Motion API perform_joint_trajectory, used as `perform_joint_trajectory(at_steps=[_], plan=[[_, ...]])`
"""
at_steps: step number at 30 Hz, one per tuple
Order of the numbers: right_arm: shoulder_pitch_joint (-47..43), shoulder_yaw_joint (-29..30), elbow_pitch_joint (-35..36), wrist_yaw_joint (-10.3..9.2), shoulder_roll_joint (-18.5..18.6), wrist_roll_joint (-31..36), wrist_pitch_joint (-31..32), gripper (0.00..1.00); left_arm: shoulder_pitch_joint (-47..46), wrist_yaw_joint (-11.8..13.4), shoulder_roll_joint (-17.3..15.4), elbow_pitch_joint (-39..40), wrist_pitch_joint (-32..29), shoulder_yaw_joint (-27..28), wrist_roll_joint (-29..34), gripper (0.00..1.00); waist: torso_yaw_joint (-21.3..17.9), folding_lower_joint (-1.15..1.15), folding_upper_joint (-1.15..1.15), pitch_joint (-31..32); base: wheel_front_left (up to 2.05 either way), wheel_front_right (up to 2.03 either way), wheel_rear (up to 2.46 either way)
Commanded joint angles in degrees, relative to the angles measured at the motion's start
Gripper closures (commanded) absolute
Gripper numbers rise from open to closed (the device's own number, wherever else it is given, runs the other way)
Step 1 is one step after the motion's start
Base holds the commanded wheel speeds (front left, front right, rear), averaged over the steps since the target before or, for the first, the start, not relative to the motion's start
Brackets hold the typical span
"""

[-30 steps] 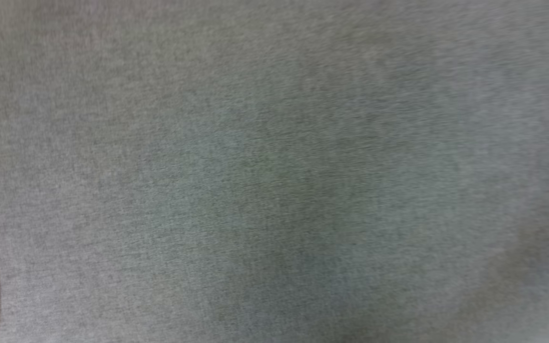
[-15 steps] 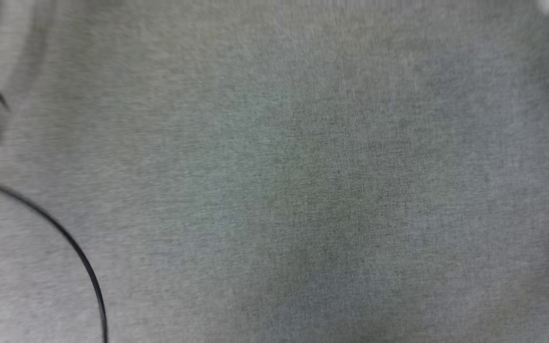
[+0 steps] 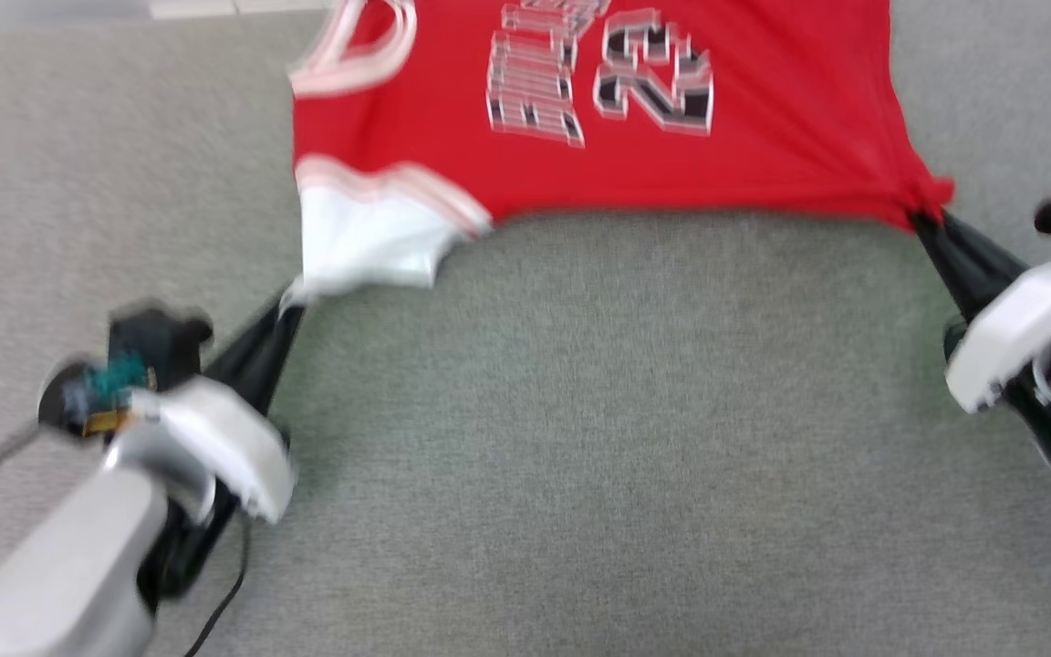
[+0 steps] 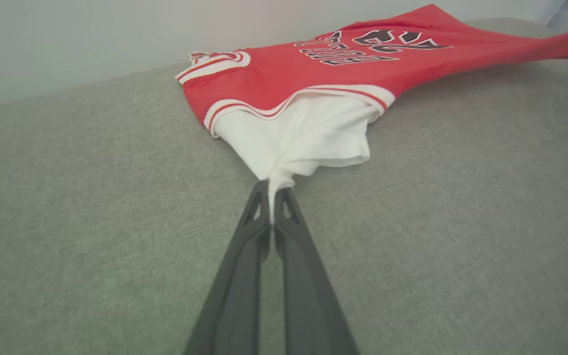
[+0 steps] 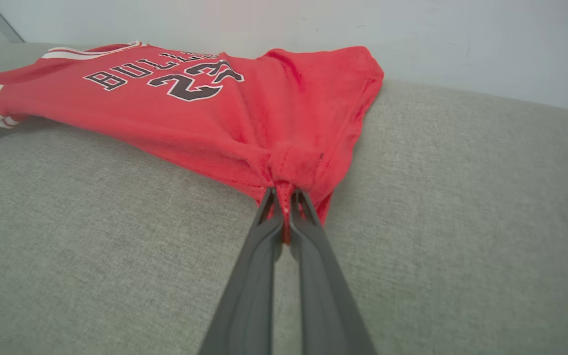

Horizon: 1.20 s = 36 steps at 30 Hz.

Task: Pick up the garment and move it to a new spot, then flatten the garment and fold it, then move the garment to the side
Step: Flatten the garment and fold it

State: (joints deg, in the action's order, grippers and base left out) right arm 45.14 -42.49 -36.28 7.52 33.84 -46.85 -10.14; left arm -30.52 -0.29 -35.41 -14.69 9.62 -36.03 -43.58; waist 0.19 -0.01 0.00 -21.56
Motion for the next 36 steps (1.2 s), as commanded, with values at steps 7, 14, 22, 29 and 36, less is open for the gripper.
perform_joint_trajectory(at_steps=[7,14,22,29,36], plan=[[-9.4,-1.8,2.4,-0.07,4.6,-4.7,-0.9,1.0,15.6,4.8,-7.0,10.3,-4.6,-1.2,-3.2,1.0,1.5,0.01,0.0,9.5,0.0,0.0,0.0],[-18.3,-2.7,7.0,-0.08,8.7,-8.7,0.4,1.0,28.6,9.1,-13.1,22.4,-8.8,-1.6,-8.4,1.0,1.8,0.01,0.0,13.4,0.0,0.0,0.0],[-28.7,-0.6,13.3,-0.07,13.4,-13.1,3.0,1.0,38.2,11.5,-15.3,32.4,-12.0,-3.5,-13.9,1.0,1.4,0.01,0.0,15.4,0.0,0.0,0.0],[-34.1,2.0,19.0,-0.06,14.9,-13.5,4.5,1.0,37.9,11.1,-15.0,33.3,-9.9,-3.1,-13.3,1.0,0.0,0.01,0.0,14.9,0.0,0.0,0.0],[-33.9,6.5,23.8,-0.06,14.8,-13.8,7.0,1.0,32.3,10.2,-15.6,34.5,-6.8,1.3,-11.8,1.0,-0.8,0.01,0.0,12.6,0.0,0.0,0.0]])
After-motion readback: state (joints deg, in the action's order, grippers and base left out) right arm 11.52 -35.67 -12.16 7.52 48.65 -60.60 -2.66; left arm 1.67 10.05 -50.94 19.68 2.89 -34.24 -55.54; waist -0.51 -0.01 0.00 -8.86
